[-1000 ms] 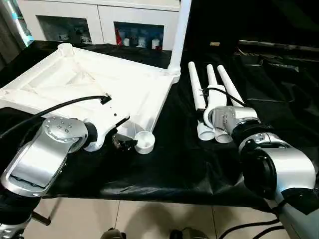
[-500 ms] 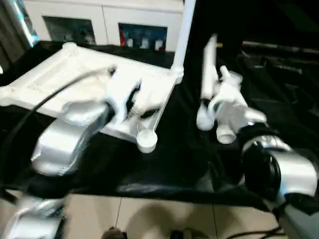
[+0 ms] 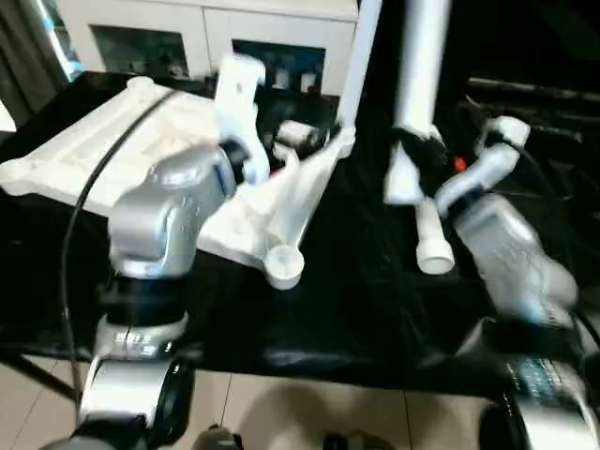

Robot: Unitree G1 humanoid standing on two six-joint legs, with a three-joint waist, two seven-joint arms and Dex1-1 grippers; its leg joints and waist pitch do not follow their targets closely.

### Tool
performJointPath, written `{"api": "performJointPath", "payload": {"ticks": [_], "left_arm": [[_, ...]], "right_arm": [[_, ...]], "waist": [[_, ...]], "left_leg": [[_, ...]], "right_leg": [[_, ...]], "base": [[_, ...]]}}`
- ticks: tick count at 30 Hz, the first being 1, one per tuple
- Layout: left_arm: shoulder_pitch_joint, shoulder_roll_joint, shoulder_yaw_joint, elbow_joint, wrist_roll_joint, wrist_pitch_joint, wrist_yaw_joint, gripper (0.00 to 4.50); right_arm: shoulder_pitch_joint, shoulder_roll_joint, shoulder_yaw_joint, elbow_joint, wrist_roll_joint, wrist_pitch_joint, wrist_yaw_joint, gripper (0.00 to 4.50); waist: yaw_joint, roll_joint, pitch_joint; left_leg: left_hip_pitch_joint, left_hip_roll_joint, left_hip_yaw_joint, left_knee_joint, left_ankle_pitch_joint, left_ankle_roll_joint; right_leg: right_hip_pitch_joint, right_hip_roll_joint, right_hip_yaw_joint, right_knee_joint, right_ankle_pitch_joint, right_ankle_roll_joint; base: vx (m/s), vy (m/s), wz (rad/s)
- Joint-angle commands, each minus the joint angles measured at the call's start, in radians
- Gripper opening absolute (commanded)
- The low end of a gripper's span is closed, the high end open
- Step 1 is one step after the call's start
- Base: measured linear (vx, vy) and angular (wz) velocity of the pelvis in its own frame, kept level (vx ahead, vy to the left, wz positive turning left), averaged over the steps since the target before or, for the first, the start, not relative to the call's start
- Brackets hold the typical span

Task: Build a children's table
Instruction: Pick table leg

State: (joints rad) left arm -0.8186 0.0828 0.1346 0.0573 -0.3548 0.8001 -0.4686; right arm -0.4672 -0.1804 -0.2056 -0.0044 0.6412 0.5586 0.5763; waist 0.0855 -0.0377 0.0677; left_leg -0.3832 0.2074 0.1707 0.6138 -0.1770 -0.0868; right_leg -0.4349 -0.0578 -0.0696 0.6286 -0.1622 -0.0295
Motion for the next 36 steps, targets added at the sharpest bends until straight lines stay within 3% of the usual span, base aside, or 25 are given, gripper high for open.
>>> {"api": "performJointPath", "payload": {"ticks": [1,2,3,5,6,7,8,9,13,15,18,19,22,25,30,31,33,36], "left_arm": [[-0.029,-0.016,0.027,0.02,-0.029,0.007,0.017,4.5],[-0.043,-0.032,0.044,0.038,-0.041,0.012,0.031,4.5],[-0.06,-0.057,0.07,0.064,-0.067,0.021,0.047,4.5],[-0.063,-0.062,0.076,0.07,-0.074,0.022,0.051,4.5],[-0.071,-0.08,0.096,0.077,-0.107,0.03,0.056,4.5],[-0.074,-0.084,0.102,0.077,-0.117,0.033,0.057,4.5],[-0.078,-0.093,0.113,0.074,-0.137,0.039,0.059,4.5],[-0.085,-0.103,0.13,0.063,-0.17,0.055,0.061,4.5],[-0.088,-0.11,0.144,0.055,-0.189,0.07,0.065,4.5],[-0.087,-0.118,0.155,0.049,-0.208,0.084,0.078,4.5],[-0.072,-0.126,0.148,0.046,-0.21,0.094,0.09,4.5],[-0.069,-0.129,0.149,0.045,-0.213,0.098,0.098,4.21],[-0.068,-0.14,0.164,0.043,-0.222,0.103,0.142,4.13],[-0.076,-0.151,0.188,0.048,-0.228,0.106,0.196,3.7],[-0.066,-0.159,0.184,0.035,-0.242,0.116,0.201,3.46],[-0.06,-0.163,0.179,0.029,-0.246,0.119,0.197,3.32],[-0.051,-0.172,0.17,0.02,-0.247,0.117,0.207,3.28],[-0.048,-0.175,0.159,0.018,-0.254,0.12,0.199,2.88]], "right_arm": [[0.006,-0.01,0.022,-0.067,0.053,0.035,0.049,1.85],[0.014,-0.011,0.027,-0.09,0.068,0.055,0.056,1.85],[0.025,-0.013,0.038,-0.119,0.075,0.079,0.059,1.85],[0.029,-0.014,0.04,-0.128,0.078,0.087,0.058,1.85],[0.036,-0.021,0.06,-0.133,0.066,0.093,0.06,1.85],[0.037,-0.022,0.065,-0.133,0.062,0.092,0.06,1.85],[0.041,-0.026,0.076,-0.131,0.051,0.09,0.062,1.85],[0.049,-0.041,0.099,-0.134,0.033,0.087,0.069,1.85],[0.054,-0.054,0.121,-0.138,0.017,0.089,0.072,1.85],[0.055,-0.062,0.149,-0.135,-0.025,0.077,0.067,1.85],[0.055,-0.057,0.178,-0.135,-0.053,0.063,0.06,1.85],[0.055,-0.057,0.189,-0.134,-0.065,0.057,0.053,1.85],[0.053,-0.059,0.228,-0.119,-0.13,0.017,0.012,1.85],[0.039,-0.038,0.259,-0.075,-0.245,-0.057,-0.087,1.85],[0.04,-0.008,0.301,-0.077,-0.284,-0.086,-0.102,1.85],[0.043,-0.009,0.319,-0.079,-0.293,-0.093,-0.093,1.85],[0.046,-0.012,0.346,-0.073,-0.311,-0.111,-0.085,1.85],[0.044,-0.012,0.359,-0.071,-0.32,-0.124,-0.071,1.85]], "waist": [[0.008,0.003,-0.084],[0.006,-0.012,-0.081],[0.012,-0.003,-0.08],[0.014,-0.004,-0.079],[0.012,-0.012,-0.079],[0.014,-0.009,-0.08],[0.013,-0.008,-0.08],[0.013,-0.015,-0.083],[0.014,-0.011,-0.084],[0.015,-0.018,-0.085],[0.015,-0.015,-0.085],[0.014,-0.016,-0.084],[0.013,-0.016,-0.084],[0.012,-0.017,-0.084],[0.007,-0.016,-0.082],[0.009,-0.012,-0.083],[0.008,-0.015,-0.083],[0.007,-0.015,-0.083]], "left_leg": [[0.009,0.003,0.003,-0.059,-0.145,0.051],[0.005,0.005,0.002,-0.061,-0.147,0.049],[0.011,0.003,0.004,-0.059,-0.15,0.042],[0.009,0.004,0.002,-0.062,-0.153,0.04],[0.008,0.004,0.002,-0.061,-0.159,0.039],[0.008,0.003,0.001,-0.062,-0.155,0.038],[0.007,0.005,0.0,-0.062,-0.15,0.037],[0.005,0.005,0.001,-0.061,-0.142,0.037],[0.002,0.008,-0.001,-0.062,-0.129,0.046],[0.001,0.008,0.0,-0.062,-0.122,0.046],[0.002,0.009,0.0,-0.062,-0.118,0.043],[0.002,0.008,0.0,-0.062,-0.118,0.044],[0.002,0.01,0.0,-0.062,-0.116,0.039],[0.003,0.008,0.001,-0.062,-0.123,0.031],[0.004,0.006,0.0,-0.064,-0.146,0.029],[0.004,0.006,-0.001,-0.063,-0.148,0.028],[0.001,0.007,0.0,-0.063,-0.144,0.029],[0.001,0.006,0.0,-0.063,-0.149,0.034]], "right_leg": [[0.079,-0.058,0.039,-0.09,-0.252,-0.118],[0.078,-0.059,0.037,-0.095,-0.281,-0.108],[0.072,-0.059,0.038,-0.096,-0.309,-0.104],[0.072,-0.06,0.035,-0.101,-0.337,-0.088],[0.071,-0.061,0.034,-0.105,-0.361,-0.077],[0.072,-0.062,0.033,-0.104,-0.367,-0.072],[0.07,-0.062,0.033,-0.104,-0.368,-0.068],[0.072,-0.063,0.033,-0.102,-0.36,-0.07],[0.071,-0.064,0.033,-0.101,-0.323,-0.077],[0.072,-0.065,0.034,-0.098,-0.308,-0.082],[0.072,-0.066,0.035,-0.097,-0.296,-0.082],[0.072,-0.065,0.036,-0.098,-0.293,-0.082],[0.072,-0.066,0.037,-0.096,-0.276,-0.088],[0.071,-0.066,0.037,-0.098,-0.294,-0.08],[0.069,-0.062,0.036,-0.101,-0.317,-0.052],[0.069,-0.063,0.036,-0.1,-0.313,-0.052],[0.071,-0.063,0.036,-0.099,-0.292,-0.056],[0.071,-0.061,0.036,-0.099,-0.289,-0.055]], "base": [[0.0,0.0,0.0],[0.0,0.0,0.0],[0.0,0.0,0.0],[0.0,0.0,0.0],[0.0,0.0,0.0],[0.0,0.0,0.0],[0.0,0.0,0.0],[0.0,0.0,0.0],[0.0,0.0,0.0],[0.0,0.0,0.0],[0.0,0.0,0.0],[0.0,0.0,0.0],[0.0,0.0,0.0],[0.0,0.0,0.0],[0.0,0.0,0.0],[0.0,0.0,0.0],[0.0,0.0,0.0],[0.0,0.0,0.0]]}}
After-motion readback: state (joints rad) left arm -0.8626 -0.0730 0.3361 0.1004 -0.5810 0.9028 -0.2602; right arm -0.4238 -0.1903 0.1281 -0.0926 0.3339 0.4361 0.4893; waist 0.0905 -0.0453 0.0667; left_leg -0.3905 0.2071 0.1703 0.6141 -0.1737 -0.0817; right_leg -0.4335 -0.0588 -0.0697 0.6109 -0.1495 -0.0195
